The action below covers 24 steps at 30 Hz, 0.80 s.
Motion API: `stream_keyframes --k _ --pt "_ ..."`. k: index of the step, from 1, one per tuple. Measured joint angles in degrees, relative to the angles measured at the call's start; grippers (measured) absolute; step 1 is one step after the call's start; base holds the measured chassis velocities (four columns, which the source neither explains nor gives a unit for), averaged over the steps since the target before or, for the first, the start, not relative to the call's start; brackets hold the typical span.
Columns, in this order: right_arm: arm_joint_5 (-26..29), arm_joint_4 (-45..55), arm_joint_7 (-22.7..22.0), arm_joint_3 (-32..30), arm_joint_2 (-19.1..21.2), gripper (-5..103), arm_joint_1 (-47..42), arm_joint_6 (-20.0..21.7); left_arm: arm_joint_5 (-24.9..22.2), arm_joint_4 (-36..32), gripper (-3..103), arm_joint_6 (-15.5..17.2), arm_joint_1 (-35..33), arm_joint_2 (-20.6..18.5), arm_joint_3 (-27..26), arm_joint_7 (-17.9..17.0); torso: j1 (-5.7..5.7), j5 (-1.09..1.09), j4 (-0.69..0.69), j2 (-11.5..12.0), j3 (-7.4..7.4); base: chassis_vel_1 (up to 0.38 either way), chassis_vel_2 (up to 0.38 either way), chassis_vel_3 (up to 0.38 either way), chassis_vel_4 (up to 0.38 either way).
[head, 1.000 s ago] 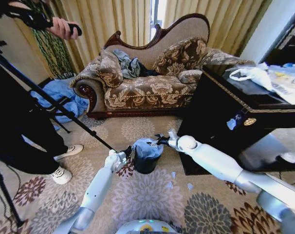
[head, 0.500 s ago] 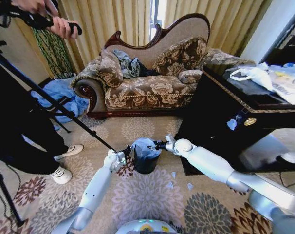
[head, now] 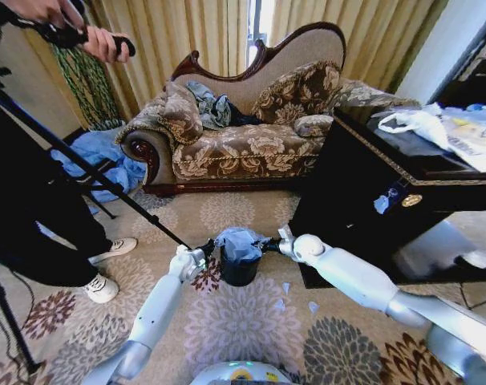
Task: Place a garbage bag over the trash bin.
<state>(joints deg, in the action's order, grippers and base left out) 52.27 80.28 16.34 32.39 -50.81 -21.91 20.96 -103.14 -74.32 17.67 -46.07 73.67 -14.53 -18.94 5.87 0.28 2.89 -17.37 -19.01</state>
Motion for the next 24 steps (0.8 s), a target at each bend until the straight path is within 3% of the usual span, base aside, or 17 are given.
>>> stream_keyframes --k 9,24 --pt "3.23 10.2 -3.28 -2.73 3.91 0 -8.0 -5.76 -0.96 -2.82 0 0.18 -0.62 -1.12 0.28 -0.84 0.0 0.01 0.0 0.0 0.0 0.0 0.0 0.0 0.0" --pt "2.92 16.27 -7.68 -5.98 6.01 0 -14.11 -7.8 -1.54 -6.29 0 0.36 -2.44 -3.28 0.83 -1.37 0.0 0.0 0.0 0.0 0.0 0.0 0.0 0.0 0.0"
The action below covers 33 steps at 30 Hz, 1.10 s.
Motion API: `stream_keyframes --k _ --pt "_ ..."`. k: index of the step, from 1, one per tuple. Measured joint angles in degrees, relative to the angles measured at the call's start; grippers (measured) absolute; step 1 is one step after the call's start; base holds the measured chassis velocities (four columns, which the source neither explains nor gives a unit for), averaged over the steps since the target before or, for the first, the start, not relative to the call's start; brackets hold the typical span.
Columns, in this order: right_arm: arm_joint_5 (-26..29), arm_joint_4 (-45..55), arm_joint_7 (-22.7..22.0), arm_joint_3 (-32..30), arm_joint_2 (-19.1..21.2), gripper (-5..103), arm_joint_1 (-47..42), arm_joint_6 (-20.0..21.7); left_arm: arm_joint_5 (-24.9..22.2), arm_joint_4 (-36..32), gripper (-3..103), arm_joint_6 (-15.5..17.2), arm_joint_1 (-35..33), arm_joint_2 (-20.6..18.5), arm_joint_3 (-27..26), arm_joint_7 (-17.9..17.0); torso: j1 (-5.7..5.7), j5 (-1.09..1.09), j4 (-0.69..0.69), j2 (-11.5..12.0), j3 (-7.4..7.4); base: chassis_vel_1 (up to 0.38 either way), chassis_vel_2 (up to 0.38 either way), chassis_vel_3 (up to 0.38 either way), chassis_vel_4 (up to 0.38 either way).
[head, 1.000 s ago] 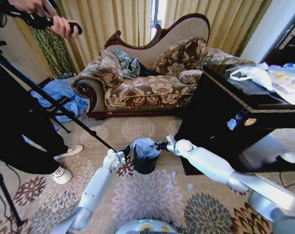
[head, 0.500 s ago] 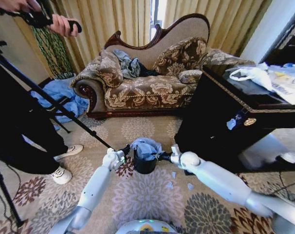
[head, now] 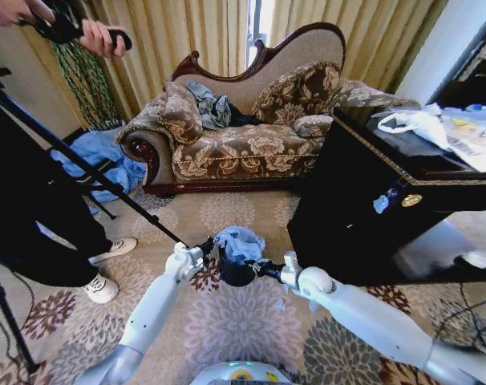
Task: Place a garbage bag over the trash bin.
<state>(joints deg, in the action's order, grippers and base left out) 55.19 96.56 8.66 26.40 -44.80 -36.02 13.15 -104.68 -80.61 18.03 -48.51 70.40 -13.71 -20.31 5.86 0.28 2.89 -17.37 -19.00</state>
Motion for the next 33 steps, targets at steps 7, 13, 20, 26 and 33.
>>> stream_keyframes --k 7,13,20,26,33 --pt "-3.46 -0.12 0.12 1.08 0.8 17 4.28 -0.69 0.19 -0.15 0 0.01 -0.47 0.05 0.08 0.0 0.0 0.01 0.0 0.0 0.0 0.0 0.0 0.0 0.0" --pt "-6.64 -3.71 1.11 3.88 -1.82 33 7.05 -1.33 0.23 -0.43 0 0.01 -0.56 0.0 0.09 0.0 0.0 -0.01 0.0 0.0 0.0 0.0 0.0 0.0 0.0" --pt "-5.51 -8.86 2.47 11.86 -4.81 65 16.79 2.15 0.26 -1.67 0 0.01 -1.46 -0.2 0.05 0.16 0.01 0.0 -0.01 0.01 -0.01 0.0 0.0 0.0 0.0" --pt "-0.05 -12.68 2.27 15.75 -6.9 87 24.01 3.4 0.28 -2.99 0 0.01 -2.41 -0.54 0.02 0.29 0.01 0.02 -0.01 0.0 0.0 0.0 0.0 0.0 0.0" --pt "4.86 -19.84 4.76 18.97 -9.41 100 27.97 8.3 0.32 -3.69 0 0.0 -2.97 -0.9 -0.3 0.45 0.01 0.0 -0.01 0.0 -0.01 0.0 0.0 0.0 0.0"
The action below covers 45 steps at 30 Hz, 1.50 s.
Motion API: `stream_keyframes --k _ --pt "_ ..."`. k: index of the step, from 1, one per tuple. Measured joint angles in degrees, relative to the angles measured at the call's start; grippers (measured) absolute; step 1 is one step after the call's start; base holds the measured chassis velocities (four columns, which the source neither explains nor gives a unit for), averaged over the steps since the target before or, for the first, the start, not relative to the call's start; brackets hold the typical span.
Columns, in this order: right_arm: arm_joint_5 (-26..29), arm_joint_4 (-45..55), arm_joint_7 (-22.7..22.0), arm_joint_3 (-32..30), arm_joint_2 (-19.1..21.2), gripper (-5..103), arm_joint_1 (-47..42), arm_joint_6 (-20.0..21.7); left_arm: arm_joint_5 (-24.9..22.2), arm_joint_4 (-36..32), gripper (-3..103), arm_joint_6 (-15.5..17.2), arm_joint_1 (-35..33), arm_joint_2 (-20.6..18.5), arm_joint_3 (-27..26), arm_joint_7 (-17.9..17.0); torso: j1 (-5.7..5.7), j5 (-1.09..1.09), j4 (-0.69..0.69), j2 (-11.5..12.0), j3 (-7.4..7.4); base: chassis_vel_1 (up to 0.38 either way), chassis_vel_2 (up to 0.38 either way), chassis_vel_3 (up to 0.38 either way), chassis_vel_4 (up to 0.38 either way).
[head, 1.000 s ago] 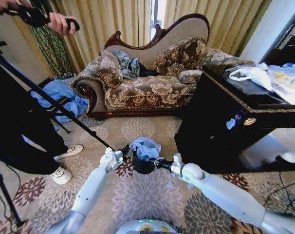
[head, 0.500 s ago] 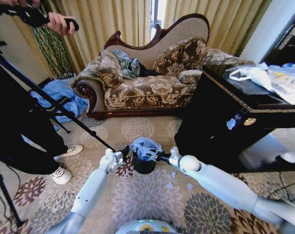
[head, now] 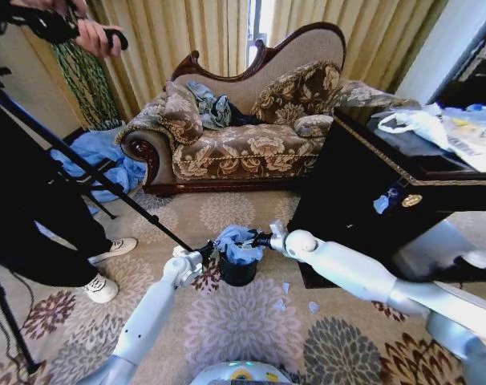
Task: Place a garbage bag over the trash bin.
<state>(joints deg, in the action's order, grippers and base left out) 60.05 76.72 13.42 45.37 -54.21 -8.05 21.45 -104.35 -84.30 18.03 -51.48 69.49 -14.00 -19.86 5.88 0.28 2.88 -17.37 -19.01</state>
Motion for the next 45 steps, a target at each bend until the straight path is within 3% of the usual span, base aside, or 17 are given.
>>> stream_keyframes --k 8,15,21,23,24,26,30,32,35,38,45 --pt "1.36 0.4 0.56 2.68 1.11 101 0.4 3.3 -0.03 -0.13 0 0.0 -0.17 0.13 -0.22 0.29 0.0 0.0 0.01 0.0 0.0 0.0 0.0 0.0 0.0" --pt "0.25 -0.86 1.35 3.11 0.66 83 -0.52 3.4 -0.13 0.33 0 0.0 0.64 0.19 0.02 0.37 -0.01 -0.01 0.01 0.0 0.0 0.0 0.0 0.0 0.0" --pt "0.1 -0.1 2.1 3.04 1.52 56 -0.96 3.94 -0.2 1.05 0 0.06 1.15 0.25 0.25 0.41 -0.01 0.0 0.01 0.0 0.0 0.0 0.0 0.0 0.0" --pt "0.12 0.2 2.1 3.02 1.73 56 -1.03 3.96 -0.2 1.09 0 0.07 1.19 0.26 0.28 0.41 -0.01 0.0 0.01 0.0 0.0 0.0 0.0 0.0 0.0" --pt "0.21 0.85 2.1 3.0 2.22 44 -1.16 3.99 -0.2 1.16 0 0.08 1.26 0.27 0.32 0.41 -0.01 0.0 0.01 0.0 0.0 0.0 0.0 0.0 0.0" --pt "0.24 1.2 2.09 2.99 2.51 44 -1.23 4.0 -0.2 1.21 0 0.08 1.33 0.27 0.34 0.41 -0.01 0.0 0.01 0.0 0.0 0.0 0.0 0.0 0.0" --pt "0.32 2.28 1.95 2.72 3.28 22 -1.59 4.02 -0.2 1.23 0 0.08 1.4 0.21 0.33 0.39 -0.01 0.0 0.01 0.0 0.0 0.0 0.0 0.0 0.0" --pt "0.32 2.56 1.84 2.61 3.44 22 -1.72 4.02 -0.2 1.23 0 0.08 1.4 0.16 0.31 0.38 -0.01 0.0 0.01 0.0 0.0 0.0 0.0 0.0 0.0" --pt "0.41 4.24 1.21 2.29 4.32 7 -2.28 4.16 -0.2 1.16 0 0.08 1.39 -0.05 0.24 0.31 -0.01 0.0 0.0 0.0 0.0 0.0 0.0 0.0 0.0" --pt "1.08 6.46 0.07 1.71 5.33 1 -3.03 4.46 -0.22 0.91 0 0.08 1.37 -0.17 0.14 0.22 -0.01 0.0 0.01 0.0 0.0 0.0 0.0 0.0 0.0" --pt "3.69 12.33 -3.26 -0.86 8.14 0 -5.51 4.72 -0.86 -0.68 0 0.08 1.12 -0.95 0.0 -0.32 -0.01 0.01 0.01 0.0 0.0 0.0 0.0 0.0 0.0"
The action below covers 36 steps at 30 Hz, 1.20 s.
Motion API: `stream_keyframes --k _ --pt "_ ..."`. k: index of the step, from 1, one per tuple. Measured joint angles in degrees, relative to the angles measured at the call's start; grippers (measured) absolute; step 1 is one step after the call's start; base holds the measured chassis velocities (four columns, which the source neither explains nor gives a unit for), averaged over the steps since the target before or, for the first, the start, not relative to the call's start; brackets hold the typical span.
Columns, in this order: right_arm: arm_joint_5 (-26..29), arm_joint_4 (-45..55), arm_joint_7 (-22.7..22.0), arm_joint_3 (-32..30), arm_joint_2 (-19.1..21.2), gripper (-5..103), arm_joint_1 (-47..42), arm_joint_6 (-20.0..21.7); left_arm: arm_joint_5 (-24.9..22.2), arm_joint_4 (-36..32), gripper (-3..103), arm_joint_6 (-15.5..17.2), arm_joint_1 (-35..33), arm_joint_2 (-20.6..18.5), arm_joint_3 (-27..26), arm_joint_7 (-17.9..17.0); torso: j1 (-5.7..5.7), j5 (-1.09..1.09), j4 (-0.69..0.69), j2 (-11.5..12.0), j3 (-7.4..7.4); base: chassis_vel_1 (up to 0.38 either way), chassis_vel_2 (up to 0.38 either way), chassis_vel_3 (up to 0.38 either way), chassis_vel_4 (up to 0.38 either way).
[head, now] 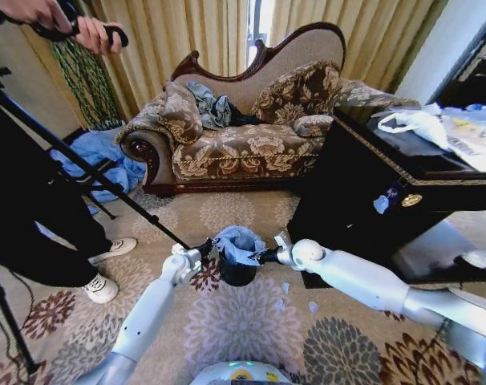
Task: Place a garbage bag over the trash bin.
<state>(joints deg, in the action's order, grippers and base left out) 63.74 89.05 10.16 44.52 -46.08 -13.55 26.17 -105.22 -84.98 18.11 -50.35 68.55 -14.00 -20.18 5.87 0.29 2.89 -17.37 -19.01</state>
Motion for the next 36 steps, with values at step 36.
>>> stream_keyframes --k 36 --pt "-7.29 0.51 -9.24 -11.97 -9.04 0 -26.06 -5.88 1.5 -3.12 0 -0.18 -7.76 -4.07 -1.73 -0.29 0.01 -0.01 -0.01 0.0 0.0 0.0 0.0 0.0 0.0"
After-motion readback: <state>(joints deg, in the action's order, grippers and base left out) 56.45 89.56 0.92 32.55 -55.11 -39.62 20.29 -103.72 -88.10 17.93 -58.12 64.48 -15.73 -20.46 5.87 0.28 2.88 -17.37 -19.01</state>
